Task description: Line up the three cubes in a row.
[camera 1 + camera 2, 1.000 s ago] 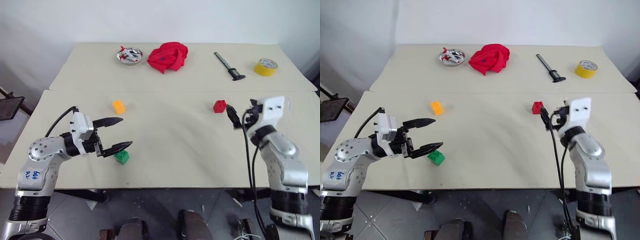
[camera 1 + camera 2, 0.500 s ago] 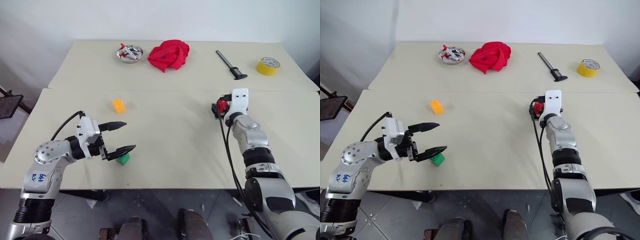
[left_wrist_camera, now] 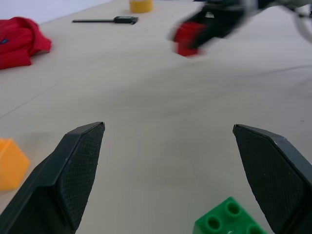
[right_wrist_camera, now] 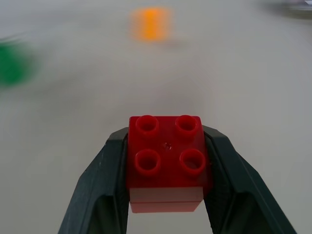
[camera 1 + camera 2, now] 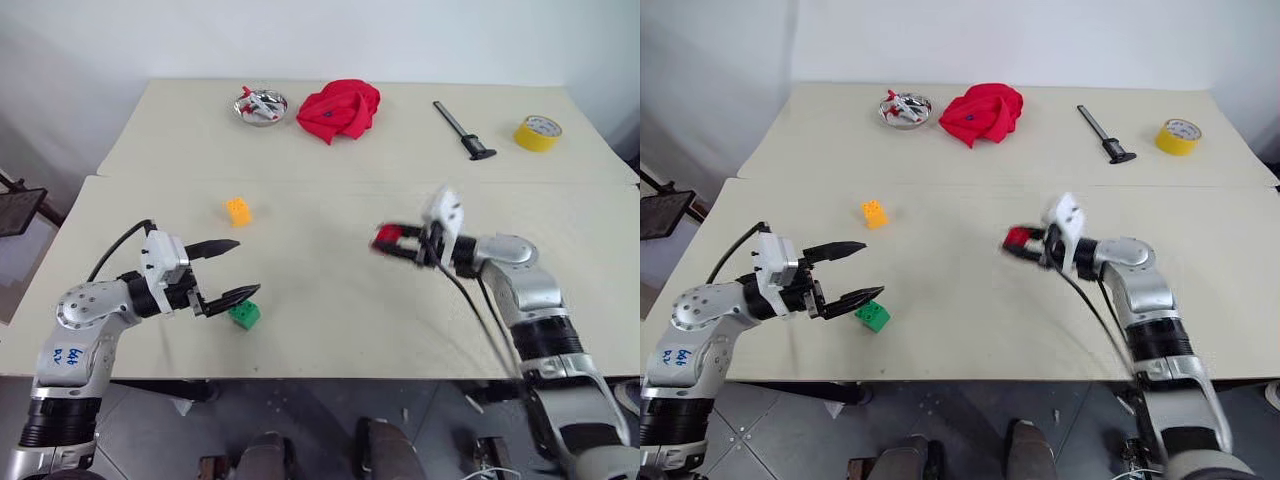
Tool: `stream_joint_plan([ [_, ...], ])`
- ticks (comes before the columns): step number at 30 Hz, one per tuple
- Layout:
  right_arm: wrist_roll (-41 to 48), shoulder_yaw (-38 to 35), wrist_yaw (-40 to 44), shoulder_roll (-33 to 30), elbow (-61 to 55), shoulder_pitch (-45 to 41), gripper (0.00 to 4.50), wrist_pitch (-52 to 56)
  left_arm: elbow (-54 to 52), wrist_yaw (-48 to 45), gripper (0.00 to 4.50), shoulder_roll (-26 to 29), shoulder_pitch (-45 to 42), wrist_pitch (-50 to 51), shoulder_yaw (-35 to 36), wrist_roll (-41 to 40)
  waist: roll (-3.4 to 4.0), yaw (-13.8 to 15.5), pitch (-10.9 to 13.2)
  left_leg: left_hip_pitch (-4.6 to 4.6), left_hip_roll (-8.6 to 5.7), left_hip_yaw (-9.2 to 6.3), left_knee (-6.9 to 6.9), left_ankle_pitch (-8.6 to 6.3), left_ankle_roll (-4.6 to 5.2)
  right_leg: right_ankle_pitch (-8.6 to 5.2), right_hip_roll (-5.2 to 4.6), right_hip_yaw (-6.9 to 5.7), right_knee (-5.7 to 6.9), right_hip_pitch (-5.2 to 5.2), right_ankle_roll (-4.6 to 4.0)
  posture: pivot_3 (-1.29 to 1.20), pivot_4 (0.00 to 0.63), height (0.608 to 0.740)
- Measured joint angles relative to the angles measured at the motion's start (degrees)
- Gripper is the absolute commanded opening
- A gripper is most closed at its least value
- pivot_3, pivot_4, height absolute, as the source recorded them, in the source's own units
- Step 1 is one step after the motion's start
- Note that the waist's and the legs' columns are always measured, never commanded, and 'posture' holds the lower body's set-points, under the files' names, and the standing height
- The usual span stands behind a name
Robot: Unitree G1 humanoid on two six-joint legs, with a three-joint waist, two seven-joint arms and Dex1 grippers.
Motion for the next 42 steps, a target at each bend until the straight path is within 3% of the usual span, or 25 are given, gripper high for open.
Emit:
stream_joint_plan([
  [4, -3.06, 4.30, 5.12, -0.14, 1.96, -0.62, 1.52, -0.55, -0.21, 0.11, 4.50, -0.18, 0.19, -0.15, -0.03, 0.34, 0.00, 0.05, 0.00, 0.01, 0.01, -0.02, 0.15, 0.00, 0.00, 0.00, -0.02, 0.00, 0.12, 0.00, -0.01, 0.00, 0.150, 0.740],
  [12, -6.70, 4.92, 5.00, 3.66, 10.03, -2.60, 1.52, -9.47, -1.22, 0.72, 4.50, -0.32, 2.63, 0.38, 0.82, 0.25, 0.00, 0.04, 0.00, -0.02, 0.00, -0.09, 0.23, 0.00, -0.01, 0.00, -0.06, -0.08, 0.14, 0.03, -0.01, 0.00, 0.150, 0.740],
  [21, -5.13, 2.00, 5.73, 3.51, 9.34, -2.31, 4.47, -10.16, -1.10, 2.64, 4.50, -0.30, 4.67, 1.29, 6.02, -0.86, 0.00, 0.03, 0.00, -0.03, 0.01, -0.20, 0.28, 0.00, -0.02, 0.00, -0.11, -0.18, 0.18, 0.08, -0.01, 0.00, 0.150, 0.740],
  [29, 6.56, -10.65, 5.27, 2.82, -3.31, 8.39, 4.47, -11.48, 9.21, 7.60, 4.50, -0.67, 15.80, -1.29, 22.84, -2.63, 0.01, 0.06, 0.01, 0.00, 0.00, -0.24, 0.24, -0.05, -0.03, 0.00, -0.24, -0.47, 0.15, 0.14, -0.01, 0.00, 0.150, 0.740],
  [34, 12.85, -16.22, -0.08, 5.01, -8.49, 15.96, 4.47, -7.72, 15.52, 13.48, 4.50, -5.25, 23.53, -4.83, 32.52, -2.61, 0.00, 0.14, 0.01, 0.02, 0.06, -0.32, 0.23, -0.09, 0.04, 0.00, -0.42, -0.55, 0.17, 0.13, -0.01, 0.00, 0.150, 0.740],
  [38, 12.58, -18.63, -3.85, 6.69, -10.42, 19.26, 4.47, -11.91, 11.98, 15.47, 4.50, -10.08, 28.81, -4.88, 34.27, -4.00, -0.01, 0.60, 0.00, 0.04, 0.07, -0.32, 0.24, -0.12, 0.10, 0.00, -0.54, -0.54, 0.14, 0.14, -0.01, 0.00, 0.150, 0.740],
  [42, 12.75, -18.63, -3.64, 5.61, -13.64, 21.58, 4.47, -12.20, 5.23, 14.59, 4.50, -10.50, 29.41, -2.05, 32.20, -6.91, -0.05, 1.69, -0.01, 0.05, 0.15, -0.39, 0.30, -0.13, 0.11, 0.02, -0.53, -0.52, 0.13, 0.14, -0.05, 0.00, 0.150, 0.740],
])
